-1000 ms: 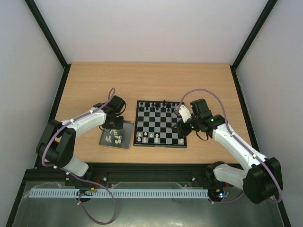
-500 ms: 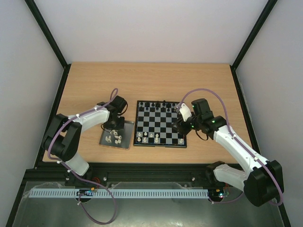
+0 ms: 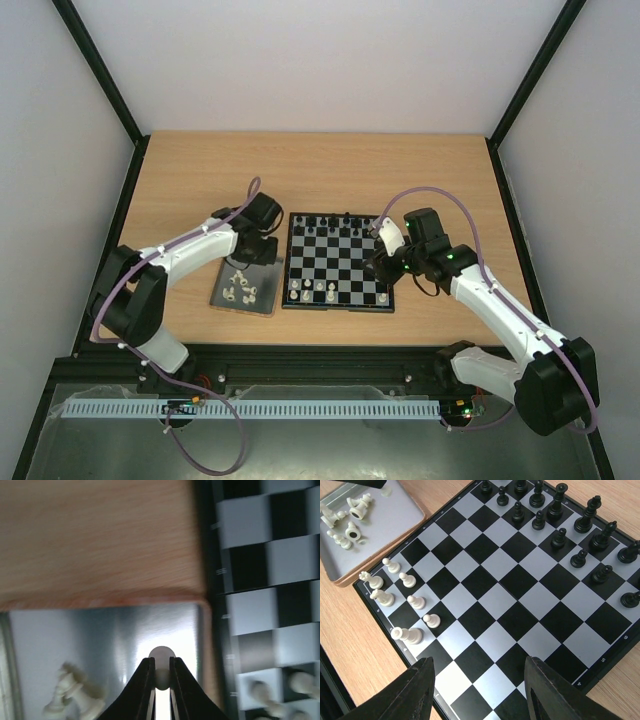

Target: Set up the chess pieces on the board

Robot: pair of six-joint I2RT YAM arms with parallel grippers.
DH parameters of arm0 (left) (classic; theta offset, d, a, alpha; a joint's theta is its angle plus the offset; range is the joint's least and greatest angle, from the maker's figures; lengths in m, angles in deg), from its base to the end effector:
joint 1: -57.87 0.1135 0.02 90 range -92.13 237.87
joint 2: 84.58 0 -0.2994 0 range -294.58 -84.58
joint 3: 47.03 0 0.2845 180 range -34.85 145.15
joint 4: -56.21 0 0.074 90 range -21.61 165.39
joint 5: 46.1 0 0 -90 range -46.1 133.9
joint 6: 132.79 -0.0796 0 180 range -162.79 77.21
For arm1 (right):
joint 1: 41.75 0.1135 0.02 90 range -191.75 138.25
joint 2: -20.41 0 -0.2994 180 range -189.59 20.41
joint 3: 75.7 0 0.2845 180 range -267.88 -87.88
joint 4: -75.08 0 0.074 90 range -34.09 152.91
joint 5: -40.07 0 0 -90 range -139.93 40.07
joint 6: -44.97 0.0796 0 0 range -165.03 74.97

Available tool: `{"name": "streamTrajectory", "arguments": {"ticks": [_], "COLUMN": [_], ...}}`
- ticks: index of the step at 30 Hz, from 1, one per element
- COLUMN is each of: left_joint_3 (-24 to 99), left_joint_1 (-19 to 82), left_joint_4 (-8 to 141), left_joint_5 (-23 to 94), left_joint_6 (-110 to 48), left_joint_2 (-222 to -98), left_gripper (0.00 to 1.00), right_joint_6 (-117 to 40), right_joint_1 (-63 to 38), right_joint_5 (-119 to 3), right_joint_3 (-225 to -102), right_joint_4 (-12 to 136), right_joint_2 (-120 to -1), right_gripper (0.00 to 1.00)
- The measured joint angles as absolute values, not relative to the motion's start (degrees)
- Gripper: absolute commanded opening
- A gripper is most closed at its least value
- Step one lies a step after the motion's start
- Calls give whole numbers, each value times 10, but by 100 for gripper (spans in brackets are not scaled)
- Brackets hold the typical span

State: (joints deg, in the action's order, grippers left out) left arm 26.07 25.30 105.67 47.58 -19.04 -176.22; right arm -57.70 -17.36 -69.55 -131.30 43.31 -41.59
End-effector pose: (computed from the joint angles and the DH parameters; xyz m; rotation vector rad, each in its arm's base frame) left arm 0.3026 -0.1872 0.1801 0.1956 2.7610 -0.1755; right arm 0.2433 0.1397 0.2541 -0.8859 2.0538 0.4940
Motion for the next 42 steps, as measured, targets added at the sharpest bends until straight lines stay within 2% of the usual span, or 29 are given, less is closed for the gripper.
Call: {"name": "streamTrajectory", "arguments": {"ticks": [8, 19, 21, 24, 30, 35, 42], "left_joint_3": [365, 427, 431, 436, 447, 431, 309], "left_joint_1": [168, 105, 102, 99, 98, 113, 193], "left_joint_4": [1064, 1065, 1065, 1065, 1069, 1070, 1039], "left_joint_5": [458, 442, 441, 438, 445, 459, 485], "left_joint_6": [-191, -194, -194, -195, -200, -207, -211], "left_joint_2": [-1781, -1912, -1928, -1942, -1945, -1898, -1716], "left_gripper": [3, 3, 6, 19, 27, 33, 39], "right_joint_6": [-577, -578, -579, -579, -590, -605, -629], "right_joint_1": [-174, -174, -174, -174, -174, -173, -121], "right_joint_5": [-684, -674, -674, -674, -679, -693, -669], "right_joint_3": [-1313, -1311, -1310, -1308, -1307, -1321, -1406], "right_joint_4": [437, 439, 439, 440, 439, 432, 408], "right_joint_2": [-416, -414, -414, -414, -415, -447, -554], "right_gripper": [51, 51, 51, 52, 53, 52, 53]}}
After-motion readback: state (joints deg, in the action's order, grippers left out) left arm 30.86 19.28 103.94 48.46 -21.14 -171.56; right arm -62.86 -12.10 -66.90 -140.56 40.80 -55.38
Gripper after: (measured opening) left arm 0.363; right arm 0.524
